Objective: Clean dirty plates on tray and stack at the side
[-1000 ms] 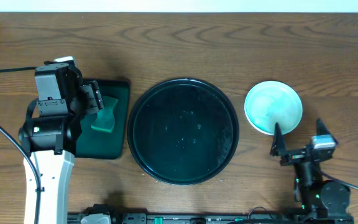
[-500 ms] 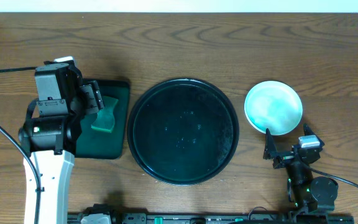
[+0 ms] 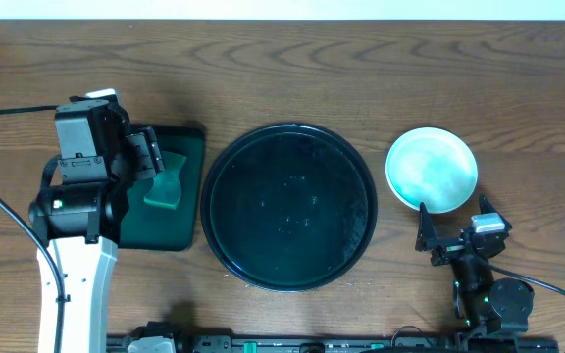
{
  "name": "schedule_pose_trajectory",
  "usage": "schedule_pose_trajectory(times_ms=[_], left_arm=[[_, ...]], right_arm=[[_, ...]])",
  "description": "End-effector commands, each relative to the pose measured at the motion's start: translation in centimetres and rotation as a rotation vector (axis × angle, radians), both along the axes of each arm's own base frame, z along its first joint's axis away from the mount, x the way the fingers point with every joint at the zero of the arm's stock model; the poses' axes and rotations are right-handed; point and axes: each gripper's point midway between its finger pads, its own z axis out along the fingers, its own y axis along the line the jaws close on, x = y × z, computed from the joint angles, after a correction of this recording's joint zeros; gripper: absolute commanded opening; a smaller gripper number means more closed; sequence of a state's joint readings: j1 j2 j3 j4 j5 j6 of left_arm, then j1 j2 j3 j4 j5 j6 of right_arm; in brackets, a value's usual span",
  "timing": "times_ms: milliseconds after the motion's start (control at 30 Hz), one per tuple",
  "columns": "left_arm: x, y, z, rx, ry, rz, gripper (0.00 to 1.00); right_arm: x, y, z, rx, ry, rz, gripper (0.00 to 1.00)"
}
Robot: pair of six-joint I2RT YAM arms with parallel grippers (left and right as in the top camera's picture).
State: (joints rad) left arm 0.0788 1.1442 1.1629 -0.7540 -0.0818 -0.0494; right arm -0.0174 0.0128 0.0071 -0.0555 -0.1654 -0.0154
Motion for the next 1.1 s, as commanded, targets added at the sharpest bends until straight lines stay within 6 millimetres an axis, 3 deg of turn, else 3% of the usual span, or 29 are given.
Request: schedule_pose_trajectory(times_ms=[0,533,767,833,1067], left_arm=[[0.0,0.3,0.3,-0.001,-0.008,0.015,0.79],[-0.3,0.0,0.8,-0.001,-0.053,0.005,0.79],[-1.6,-1.2,0.8,0.0,-0.332,-0.057,0.79],[-3.0,-2.1,0.6,0.016,-0.469,-0.116,0.79],[-6.0,-2.8,-2.6,0.039,-0.668,-0.139,0.79]], right_arm=[[0.0,-0.1,0.0,-0.016,-0.004,-0.002,0.99],[0.0,-0.1,0.0,-0.016,-0.004,-0.002,0.99],[0.0,-0.1,0.0,-0.016,-0.004,-0.002,0.99],[0.0,-0.1,0.0,-0.016,-0.004,-0.002,0.99],[0.0,-0.1,0.0,-0.016,-0.004,-0.002,0.99]])
